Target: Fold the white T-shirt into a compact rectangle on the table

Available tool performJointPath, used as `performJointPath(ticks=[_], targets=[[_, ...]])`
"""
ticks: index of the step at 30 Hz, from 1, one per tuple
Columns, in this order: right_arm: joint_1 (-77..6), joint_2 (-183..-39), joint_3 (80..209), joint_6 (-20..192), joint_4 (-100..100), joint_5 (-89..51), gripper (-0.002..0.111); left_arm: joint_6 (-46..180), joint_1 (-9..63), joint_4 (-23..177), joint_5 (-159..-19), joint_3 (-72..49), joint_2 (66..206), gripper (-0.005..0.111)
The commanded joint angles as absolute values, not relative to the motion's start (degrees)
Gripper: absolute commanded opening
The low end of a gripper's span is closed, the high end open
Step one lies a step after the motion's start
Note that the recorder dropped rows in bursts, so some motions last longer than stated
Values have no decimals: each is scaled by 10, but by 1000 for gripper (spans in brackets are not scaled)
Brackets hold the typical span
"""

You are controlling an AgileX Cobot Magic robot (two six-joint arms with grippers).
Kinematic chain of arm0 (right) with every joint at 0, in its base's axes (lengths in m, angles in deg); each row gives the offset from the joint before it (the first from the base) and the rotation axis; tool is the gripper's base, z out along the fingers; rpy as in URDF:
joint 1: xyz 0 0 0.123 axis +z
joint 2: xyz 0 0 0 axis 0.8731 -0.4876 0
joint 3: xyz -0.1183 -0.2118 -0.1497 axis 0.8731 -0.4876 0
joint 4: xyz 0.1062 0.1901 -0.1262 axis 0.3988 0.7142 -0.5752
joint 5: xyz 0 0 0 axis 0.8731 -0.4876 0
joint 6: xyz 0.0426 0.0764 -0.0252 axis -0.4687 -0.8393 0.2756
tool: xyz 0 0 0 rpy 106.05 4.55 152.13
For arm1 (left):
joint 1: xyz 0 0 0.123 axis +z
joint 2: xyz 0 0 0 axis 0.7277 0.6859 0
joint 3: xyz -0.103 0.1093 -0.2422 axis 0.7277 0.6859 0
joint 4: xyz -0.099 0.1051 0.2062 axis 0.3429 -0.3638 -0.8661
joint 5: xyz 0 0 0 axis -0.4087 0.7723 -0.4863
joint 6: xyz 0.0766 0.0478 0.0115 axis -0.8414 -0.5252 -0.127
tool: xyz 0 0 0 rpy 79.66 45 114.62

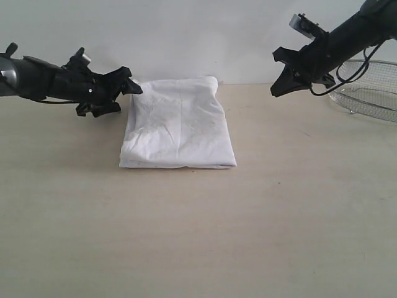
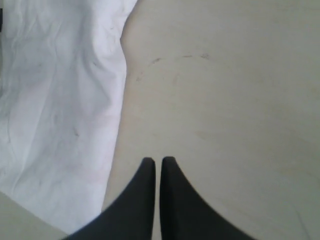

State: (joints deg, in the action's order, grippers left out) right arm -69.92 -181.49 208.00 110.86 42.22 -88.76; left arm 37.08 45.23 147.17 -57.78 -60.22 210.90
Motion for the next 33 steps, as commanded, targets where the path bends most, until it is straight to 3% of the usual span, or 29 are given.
performJointPath(ticks=[1,5,7,10,11,20,33], targets=[[-703,-1805,2083,1126,447,-891,0,339,426,1526,-564,-603,2134,74],[-703,-1805,2083,1129,448,-891,0,338,413,1527,-562,-613,2153,67],[-703,-1805,2083,1131,448,-891,0,338,413,1528,-556,-621,2158,53],[-703,-1805,2083,1133,448,-891,0,335,415,1524,-558,-630,2158,12],[-703,-1805,2083,1133,448,-891,0,331,416,1517,-562,-635,2157,6],[-703,-1805,2083,1139,450,-891,0,427,460,1371,-521,-650,2156,5],[-703,-1805,2083,1140,450,-891,0,402,503,1371,-494,-657,2134,5]])
